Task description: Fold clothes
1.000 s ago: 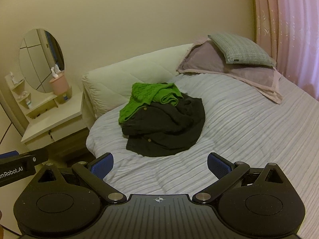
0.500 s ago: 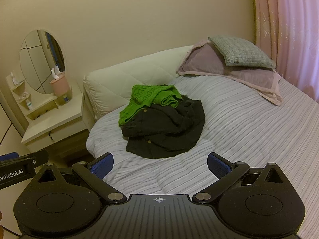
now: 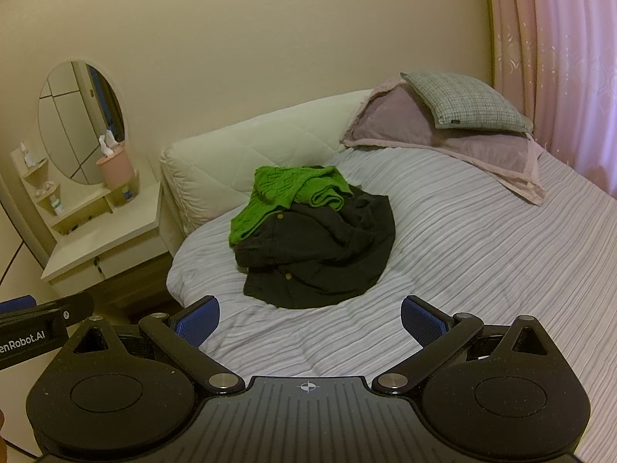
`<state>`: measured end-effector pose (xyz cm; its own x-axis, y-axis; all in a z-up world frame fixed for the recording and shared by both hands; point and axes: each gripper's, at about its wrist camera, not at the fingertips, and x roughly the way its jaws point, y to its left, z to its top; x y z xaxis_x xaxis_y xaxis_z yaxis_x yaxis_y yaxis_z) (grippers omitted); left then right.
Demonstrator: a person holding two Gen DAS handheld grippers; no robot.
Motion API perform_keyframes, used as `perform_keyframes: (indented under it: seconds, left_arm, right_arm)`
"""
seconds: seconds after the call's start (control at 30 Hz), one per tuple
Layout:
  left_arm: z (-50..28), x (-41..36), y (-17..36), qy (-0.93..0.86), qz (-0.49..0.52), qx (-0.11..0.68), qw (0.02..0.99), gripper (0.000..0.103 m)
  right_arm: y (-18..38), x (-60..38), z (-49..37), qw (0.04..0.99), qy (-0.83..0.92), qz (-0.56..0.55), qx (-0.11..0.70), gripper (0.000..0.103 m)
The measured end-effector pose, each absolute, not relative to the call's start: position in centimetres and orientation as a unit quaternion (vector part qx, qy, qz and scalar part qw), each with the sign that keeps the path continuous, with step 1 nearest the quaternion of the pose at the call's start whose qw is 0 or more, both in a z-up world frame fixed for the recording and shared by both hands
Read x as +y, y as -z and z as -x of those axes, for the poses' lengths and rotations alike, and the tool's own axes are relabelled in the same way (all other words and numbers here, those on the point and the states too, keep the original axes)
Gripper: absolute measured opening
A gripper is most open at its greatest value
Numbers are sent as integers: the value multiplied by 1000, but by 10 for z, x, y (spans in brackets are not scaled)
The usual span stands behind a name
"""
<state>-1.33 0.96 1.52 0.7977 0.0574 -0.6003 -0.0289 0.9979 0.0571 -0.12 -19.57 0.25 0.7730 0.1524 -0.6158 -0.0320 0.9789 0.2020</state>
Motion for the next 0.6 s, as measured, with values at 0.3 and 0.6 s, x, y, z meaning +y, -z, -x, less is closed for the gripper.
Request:
perform_keyframes:
  seconds: [0.3,0.6]
  left_arm:
    - [17,7,-17,-25,-27,315,948,78]
    - [24,8,-19,-29,-28,312,949,78]
  right_arm:
    - [-4,-200,5,937,-50,-96,331,103]
    - [-6,-202,9,938,-53,-101,328,103]
